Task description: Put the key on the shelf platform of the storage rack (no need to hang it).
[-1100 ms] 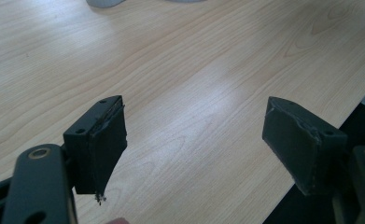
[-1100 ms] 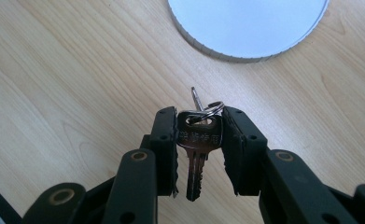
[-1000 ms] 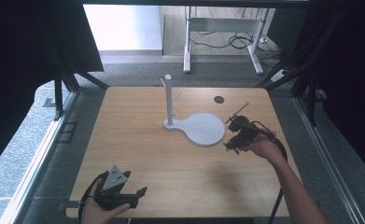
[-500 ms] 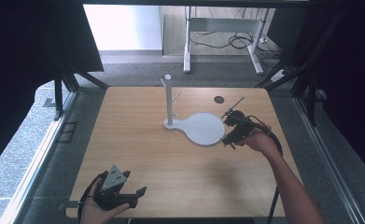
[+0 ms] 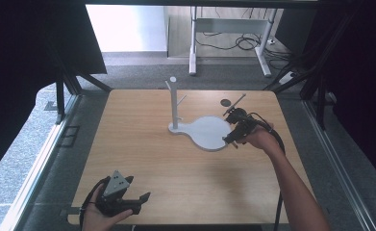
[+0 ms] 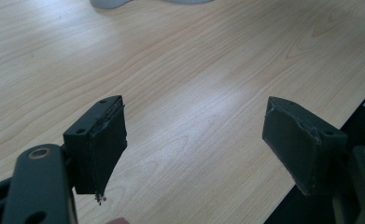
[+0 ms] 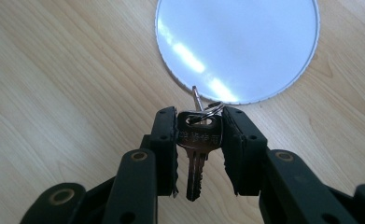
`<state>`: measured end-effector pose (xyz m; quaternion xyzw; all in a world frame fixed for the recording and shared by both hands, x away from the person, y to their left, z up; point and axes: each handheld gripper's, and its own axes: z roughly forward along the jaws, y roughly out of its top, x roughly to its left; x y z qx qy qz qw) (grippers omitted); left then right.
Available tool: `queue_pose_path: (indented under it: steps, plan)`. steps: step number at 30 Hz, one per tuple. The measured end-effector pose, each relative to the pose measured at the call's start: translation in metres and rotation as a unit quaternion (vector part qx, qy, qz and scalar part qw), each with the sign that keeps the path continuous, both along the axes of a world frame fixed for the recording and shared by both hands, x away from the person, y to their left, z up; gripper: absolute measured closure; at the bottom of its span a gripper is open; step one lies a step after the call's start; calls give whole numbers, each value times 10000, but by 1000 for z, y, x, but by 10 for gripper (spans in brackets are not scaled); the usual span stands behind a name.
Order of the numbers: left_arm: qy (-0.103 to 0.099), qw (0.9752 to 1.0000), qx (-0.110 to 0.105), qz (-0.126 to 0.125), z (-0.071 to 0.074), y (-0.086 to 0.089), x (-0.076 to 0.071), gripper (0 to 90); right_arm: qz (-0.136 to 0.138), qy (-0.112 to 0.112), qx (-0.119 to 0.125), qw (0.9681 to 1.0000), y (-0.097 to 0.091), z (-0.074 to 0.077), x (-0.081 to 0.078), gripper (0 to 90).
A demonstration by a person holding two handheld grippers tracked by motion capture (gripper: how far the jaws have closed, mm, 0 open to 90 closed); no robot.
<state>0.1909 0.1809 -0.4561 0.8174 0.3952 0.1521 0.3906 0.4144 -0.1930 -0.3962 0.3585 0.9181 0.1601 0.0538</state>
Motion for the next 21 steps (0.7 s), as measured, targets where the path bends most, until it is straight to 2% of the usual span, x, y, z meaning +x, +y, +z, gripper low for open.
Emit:
queue_pose_path:
  steps: [21]
  plan:
    - [6,10000,-6,-14,0,0,0,221,-104,107,31,9999,12,-5,27,669]
